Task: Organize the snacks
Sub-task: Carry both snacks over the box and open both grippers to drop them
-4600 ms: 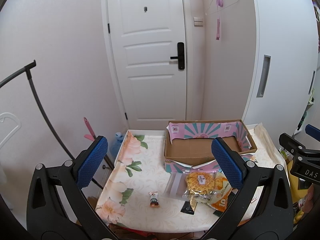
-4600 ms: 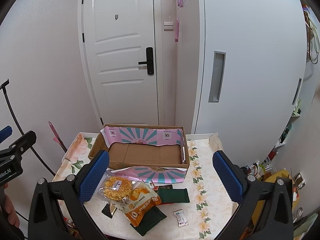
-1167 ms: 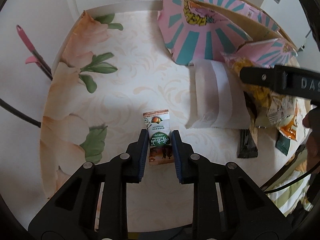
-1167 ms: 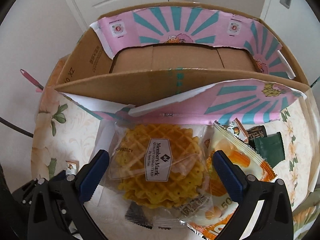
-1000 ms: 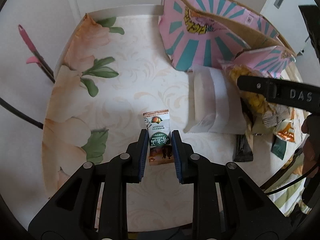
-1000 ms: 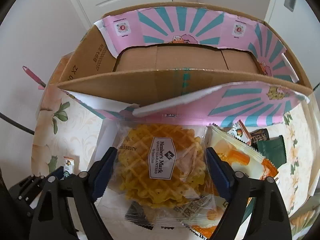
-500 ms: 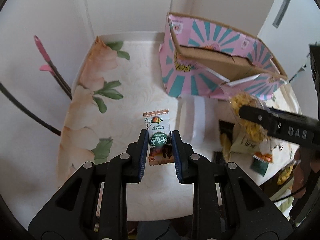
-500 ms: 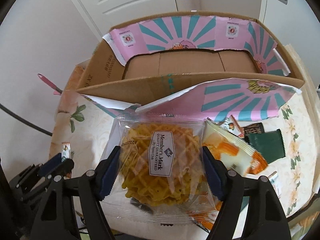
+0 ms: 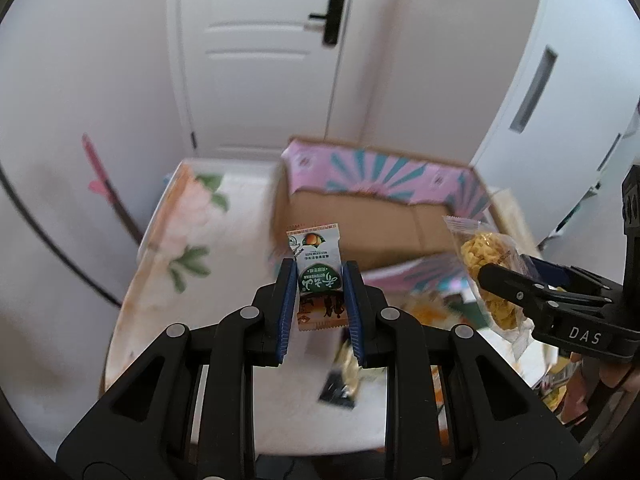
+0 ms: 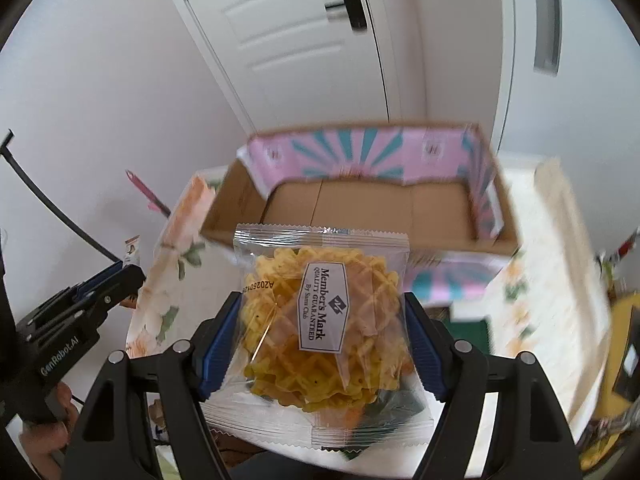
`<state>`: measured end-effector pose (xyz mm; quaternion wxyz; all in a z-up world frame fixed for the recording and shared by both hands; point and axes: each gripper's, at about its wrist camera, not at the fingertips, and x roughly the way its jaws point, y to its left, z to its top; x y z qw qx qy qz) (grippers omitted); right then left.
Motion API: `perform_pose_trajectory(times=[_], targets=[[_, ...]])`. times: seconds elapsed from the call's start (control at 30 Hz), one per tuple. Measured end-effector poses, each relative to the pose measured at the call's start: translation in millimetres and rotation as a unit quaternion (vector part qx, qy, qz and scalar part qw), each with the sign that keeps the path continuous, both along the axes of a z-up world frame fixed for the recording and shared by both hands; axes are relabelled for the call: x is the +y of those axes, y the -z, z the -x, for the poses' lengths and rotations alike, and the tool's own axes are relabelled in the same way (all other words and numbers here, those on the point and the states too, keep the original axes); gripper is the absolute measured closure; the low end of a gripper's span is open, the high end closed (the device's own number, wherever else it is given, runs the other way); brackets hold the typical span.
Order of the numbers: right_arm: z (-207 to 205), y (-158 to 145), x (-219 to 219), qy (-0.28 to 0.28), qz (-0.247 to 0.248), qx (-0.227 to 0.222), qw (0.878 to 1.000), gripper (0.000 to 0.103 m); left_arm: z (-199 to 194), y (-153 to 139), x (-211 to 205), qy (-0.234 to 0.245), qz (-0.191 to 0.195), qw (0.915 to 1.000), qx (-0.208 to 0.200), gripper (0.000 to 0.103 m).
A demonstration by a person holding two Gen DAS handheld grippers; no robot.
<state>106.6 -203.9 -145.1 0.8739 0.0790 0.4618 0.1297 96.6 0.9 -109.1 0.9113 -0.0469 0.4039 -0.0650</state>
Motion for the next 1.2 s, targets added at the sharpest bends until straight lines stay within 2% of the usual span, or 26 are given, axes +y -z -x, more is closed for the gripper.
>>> perform_pose_trajectory(times=[0.1, 0.23, 0.33, 0.53, 0.67, 0.8, 0.93, 1.0, 1.03, 1.07, 1.2], targets=[[-10, -17, -17, 0.004, 0.006, -0.03, 1.0, 0.031, -20, -9, -10, 0.016, 0.009, 0.9998, -0.007, 0.082], [-26, -29, -30, 0.02, 0.008, -0.044, 0.999, 0.031, -66, -9, -21, 0.05, 0.021, 0.9984, 0.01, 0.082], [-37, -34, -39, 0.036, 0.006, -0.049, 0.998, 0.031, -102, -1, -27, 0.073, 0.028, 0.9966, 0.028, 0.082], [-63, -30, -48, 0.077, 0.001, -0.044, 0.996, 0.031, -162, 32, -43, 0.106, 0.017, 0.9916, 0.073, 0.082], [-74, -22, -52, 0.098, -0.003, -0.032, 0.995, 0.031, -180, 49, -53, 0.125, -0.009, 0.989, 0.077, 0.081], [-83, -13, -53, 0.111, -0.005, -0.019, 0.994, 0.031, -191, 64, -64, 0.135, -0.064, 0.9848, 0.088, 0.081], [-93, -6, -53, 0.12, -0.008, -0.006, 0.993, 0.031, -189, 68, -58, 0.145, -0.06, 0.9835, 0.089, 0.079], [-96, -3, -52, 0.119, -0.01, 0.0, 0.993, 0.031, -187, 69, -55, 0.145, -0.065, 0.9833, 0.089, 0.055], [-99, -1, -52, 0.116, -0.01, 0.004, 0.993, 0.031, -187, 70, -53, 0.147, -0.063, 0.983, 0.09, 0.008], [-101, 0, -51, 0.114, -0.01, 0.007, 0.993, 0.031, -185, 69, -51, 0.147, -0.058, 0.9836, 0.086, 0.001], [-112, 9, -48, 0.104, -0.006, 0.023, 0.994, 0.031, -182, 67, -46, 0.14, -0.064, 0.9844, 0.085, 0.0]])
